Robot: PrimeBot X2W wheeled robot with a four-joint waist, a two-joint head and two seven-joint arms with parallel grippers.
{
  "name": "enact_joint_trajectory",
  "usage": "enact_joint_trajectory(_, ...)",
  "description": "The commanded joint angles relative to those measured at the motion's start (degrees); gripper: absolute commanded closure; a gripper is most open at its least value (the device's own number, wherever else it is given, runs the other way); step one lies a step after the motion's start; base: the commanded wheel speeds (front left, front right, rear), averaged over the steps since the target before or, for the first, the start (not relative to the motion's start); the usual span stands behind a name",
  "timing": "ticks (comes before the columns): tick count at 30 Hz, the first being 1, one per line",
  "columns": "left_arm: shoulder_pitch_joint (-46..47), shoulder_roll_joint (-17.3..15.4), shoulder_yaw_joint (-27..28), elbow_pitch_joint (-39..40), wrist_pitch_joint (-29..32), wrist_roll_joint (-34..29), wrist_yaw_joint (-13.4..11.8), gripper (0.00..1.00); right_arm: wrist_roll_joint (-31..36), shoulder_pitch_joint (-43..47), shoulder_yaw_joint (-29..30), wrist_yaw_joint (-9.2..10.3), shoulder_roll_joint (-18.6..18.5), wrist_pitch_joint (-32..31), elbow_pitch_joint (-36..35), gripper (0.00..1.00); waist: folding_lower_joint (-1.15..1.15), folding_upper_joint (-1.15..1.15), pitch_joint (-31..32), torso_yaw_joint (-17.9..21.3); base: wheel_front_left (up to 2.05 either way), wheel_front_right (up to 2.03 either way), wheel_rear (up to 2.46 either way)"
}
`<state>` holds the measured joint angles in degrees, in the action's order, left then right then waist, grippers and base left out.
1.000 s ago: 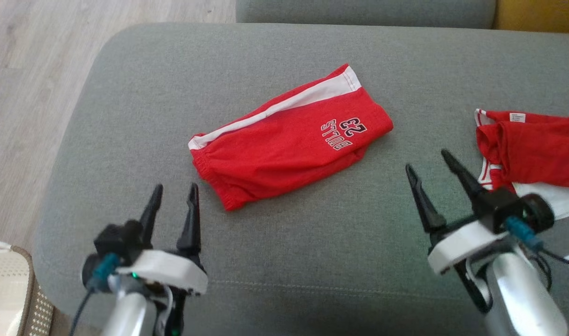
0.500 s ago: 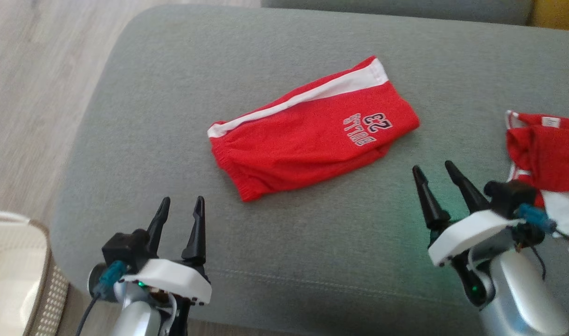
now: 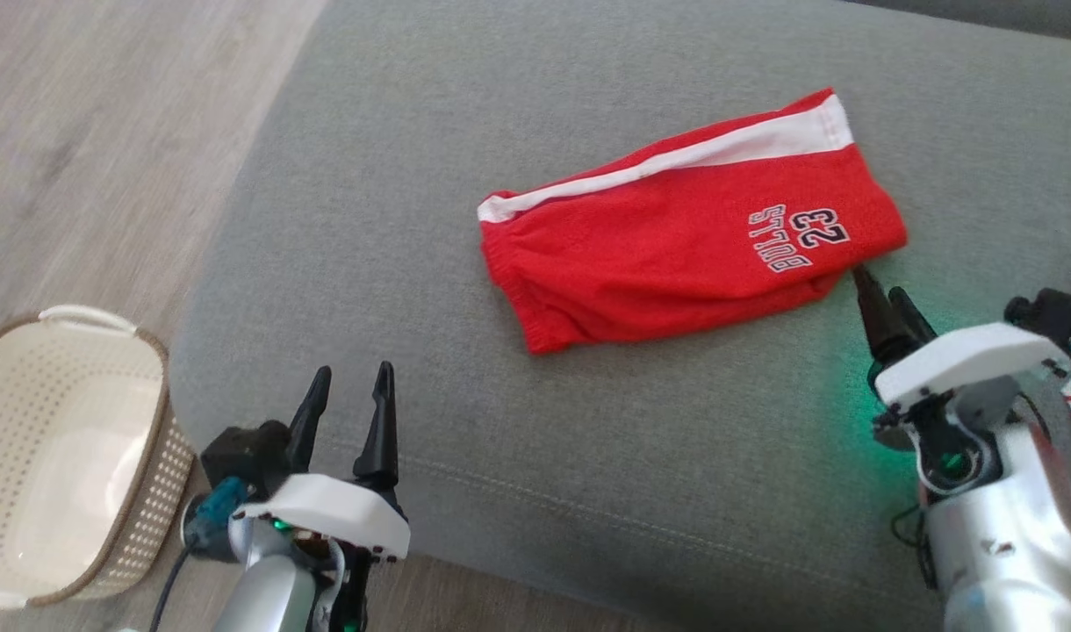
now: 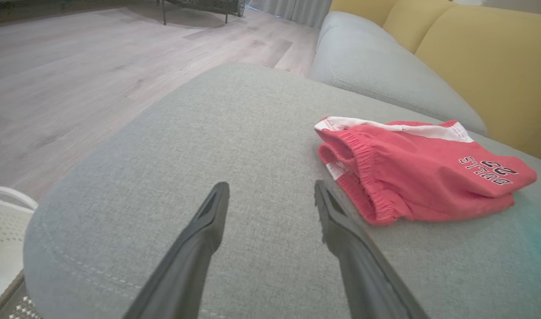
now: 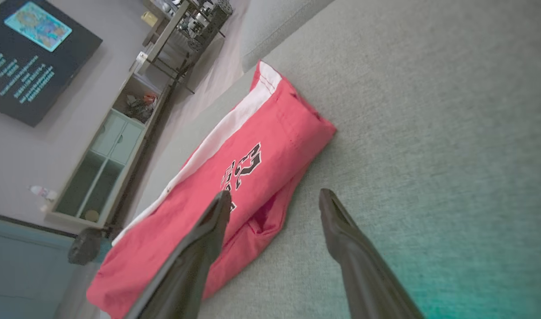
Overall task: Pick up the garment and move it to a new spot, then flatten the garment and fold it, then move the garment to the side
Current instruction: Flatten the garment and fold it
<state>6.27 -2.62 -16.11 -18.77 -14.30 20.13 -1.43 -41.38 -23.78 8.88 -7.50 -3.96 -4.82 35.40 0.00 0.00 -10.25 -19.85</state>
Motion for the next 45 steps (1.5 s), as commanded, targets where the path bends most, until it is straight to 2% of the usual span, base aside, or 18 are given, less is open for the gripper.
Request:
enact_joint_trajectory(1, 2.38, -0.26, 1.61, 0.95, -0.7, 0.64, -0.2, 0.0, -1.69, -2.96, -0.12, 0.01, 0.61, -1.2, -0.54, 0.0, 0.0, 0.0, -0.4, -0.77, 0.0, 0.0, 0.0)
enact_joint_trajectory(5, 2.98, -0.26, 2.41, 0.23, -0.7, 1.3, -0.7, 0.0, -6.82, -6.06, 3.74, 0.01, 0.97, -4.92, 4.39, 0.0, 0.0, 0.0, -0.55, -1.4, 0.0, 0.0, 0.0)
enact_joint_trajectory(14, 4.07, -0.26, 2.58, 0.36, -0.7, 2.17, -0.73, 0.0, -7.07, -11.88, 6.1, 0.01, 1.07, -8.27, 13.84, 0.0, 0.0, 0.0, -2.35, -2.44, 0.0, 0.0, 0.0)
enact_joint_trajectory(25, 5.71, -0.26, -0.17, 1.03, -0.7, 4.08, -1.45, 0.0, -3.21, -17.63, 7.39, 0.01, 1.07, -9.9, 19.23, 0.0, 0.0, 0.0, -5.41, -4.42, 0.0, 0.0, 0.0)
enact_joint_trajectory(34, 6.41, -0.26, -1.48, 0.47, -0.7, 5.26, -1.81, 0.0, -0.02, -21.04, 9.53, 0.01, 1.08, -8.26, 23.73, 0.0, 0.0, 0.0, -5.85, -5.56, 0.0, 0.0, 0.0)
enact_joint_trajectory(35, 6.41, -0.26, -1.53, 0.41, -0.7, 5.3, -1.83, 0.0, 0.28, -21.21, 9.65, 0.01, 1.08, -8.05, 24.12, 0.61, 0.0, 0.0, -5.8, -5.57, 0.0, 0.0, 0.0)
enact_joint_trajectory(36, 6.41, -0.26, -1.54, 0.34, -0.7, 5.33, -1.85, 0.0, 0.55, -21.36, 9.6, 0.01, 1.08, -7.81, 24.29, 1.0, 0.0, 0.0, -5.73, -5.55, 0.0, 0.0, 0.0)
enact_joint_trajectory(45, 6.05, -0.26, -0.3, 1.17, -0.7, 5.05, -1.55, 0.0, -2.51, -20.0, 7.68, 0.01, 1.08, -4.31, 21.53, 1.0, 0.0, 0.0, -4.16, -3.8, 0.0, 0.0, 0.0)
